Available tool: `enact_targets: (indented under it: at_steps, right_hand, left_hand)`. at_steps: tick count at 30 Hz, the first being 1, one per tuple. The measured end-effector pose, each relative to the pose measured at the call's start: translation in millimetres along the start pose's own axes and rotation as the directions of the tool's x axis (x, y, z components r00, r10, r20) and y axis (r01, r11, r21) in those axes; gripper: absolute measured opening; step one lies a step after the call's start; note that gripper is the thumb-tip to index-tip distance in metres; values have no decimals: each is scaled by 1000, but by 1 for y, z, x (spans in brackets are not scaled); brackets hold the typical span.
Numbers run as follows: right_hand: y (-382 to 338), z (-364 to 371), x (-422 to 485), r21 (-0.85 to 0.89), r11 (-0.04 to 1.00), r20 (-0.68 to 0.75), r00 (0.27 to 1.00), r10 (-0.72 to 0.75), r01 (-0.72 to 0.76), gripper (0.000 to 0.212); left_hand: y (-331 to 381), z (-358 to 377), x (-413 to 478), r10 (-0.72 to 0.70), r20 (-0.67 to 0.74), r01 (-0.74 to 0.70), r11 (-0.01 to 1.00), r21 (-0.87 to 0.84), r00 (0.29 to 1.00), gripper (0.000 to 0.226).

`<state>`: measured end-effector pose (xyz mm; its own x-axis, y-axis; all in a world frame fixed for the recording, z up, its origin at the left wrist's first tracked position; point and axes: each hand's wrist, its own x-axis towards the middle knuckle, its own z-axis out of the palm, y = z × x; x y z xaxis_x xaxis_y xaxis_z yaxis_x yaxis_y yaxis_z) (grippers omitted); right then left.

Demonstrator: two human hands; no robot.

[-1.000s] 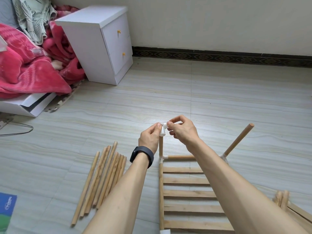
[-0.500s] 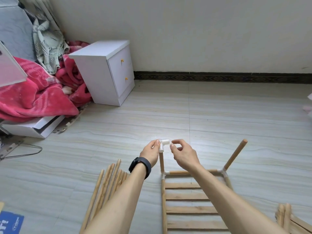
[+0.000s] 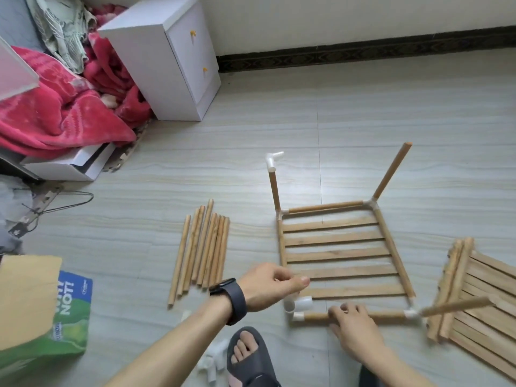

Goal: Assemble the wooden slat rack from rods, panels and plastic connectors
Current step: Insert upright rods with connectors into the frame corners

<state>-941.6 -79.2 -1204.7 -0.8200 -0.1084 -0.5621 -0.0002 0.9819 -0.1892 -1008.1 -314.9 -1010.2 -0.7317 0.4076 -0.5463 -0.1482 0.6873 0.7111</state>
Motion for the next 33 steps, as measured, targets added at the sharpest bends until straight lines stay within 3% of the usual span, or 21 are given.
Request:
enact_targets:
  at_steps: [5,8,11,13,16,18,20,21,23,25,29,33]
  right_hand:
    - [-9,-12,23,-182,983,-17,999,-41,37,29]
    - [-16,-18,45,-199,977,7,997,-73,73,32]
    - [-28,-22,65,-190,978,27,996,-80,84,43]
    - [-34,-21,72,-212,974,28,997,-73,77,50]
    - [-33,-15,79,-257,960,36,993,-109,115,58]
    - [-30,-11,81,-272,954,43,992,-120,127,60]
    - [-29,-8,79,-270,954,52,992,-117,127,61]
    - [-29,-6,78,-269,955,55,992,-114,125,62]
    - [-30,-2,76,-269,955,57,992,-111,123,62]
    - [-31,-1,75,-266,957,64,992,-105,119,63]
    - [-32,-2,74,-257,960,76,992,-99,115,62]
    - [-34,1,69,-251,961,97,991,-90,112,67]
  left_hand:
    - [-5,-7,8,83,-148,-70,994,88,986,42]
    - [-12,-31,20,45,-219,-45,999,3,975,45]
    - [-21,-45,33,6,-204,-20,998,-65,979,42]
    - [-29,-51,41,-7,-152,-6,996,-91,988,53]
    - [-59,-65,44,-120,-177,43,920,-390,977,77]
    - [-97,-62,39,-302,-345,79,842,-533,889,66]
    - [-147,-43,29,-406,-489,299,911,-285,772,48]
    - [-171,-31,22,-440,-474,455,886,-90,762,39]
    - [-207,-6,7,-552,-328,634,730,254,767,27]
    - [-229,13,-3,-624,-234,649,600,469,746,37]
    - [-246,30,-7,-601,-291,649,545,531,744,37]
    - [-248,31,-2,-545,-299,614,603,509,783,40]
